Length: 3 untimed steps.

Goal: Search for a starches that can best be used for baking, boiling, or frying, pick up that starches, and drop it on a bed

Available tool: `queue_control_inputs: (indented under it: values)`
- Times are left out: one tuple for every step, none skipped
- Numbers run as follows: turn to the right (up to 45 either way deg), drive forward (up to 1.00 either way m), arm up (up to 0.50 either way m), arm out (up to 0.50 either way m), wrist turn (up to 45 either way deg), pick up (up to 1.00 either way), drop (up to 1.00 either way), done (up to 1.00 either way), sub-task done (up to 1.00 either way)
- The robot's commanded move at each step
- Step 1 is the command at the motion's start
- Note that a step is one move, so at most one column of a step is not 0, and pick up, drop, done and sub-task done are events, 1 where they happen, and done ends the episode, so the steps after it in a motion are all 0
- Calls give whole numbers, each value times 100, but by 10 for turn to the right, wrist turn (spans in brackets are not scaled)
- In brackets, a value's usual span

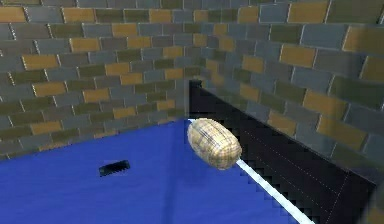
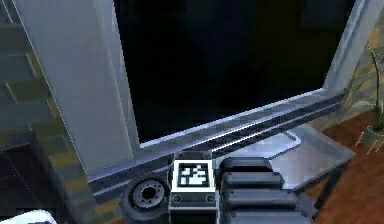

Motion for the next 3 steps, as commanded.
queue_control_inputs:
  values:
    - [-450, 0, 0, 0, 0, 0, 0, 0, 0]
    - [-90, 0, 0, 0, 0, 0, 0, 0, 0]
    - [360, 0, 0, 0, 0, 0, 0, 0, 0]
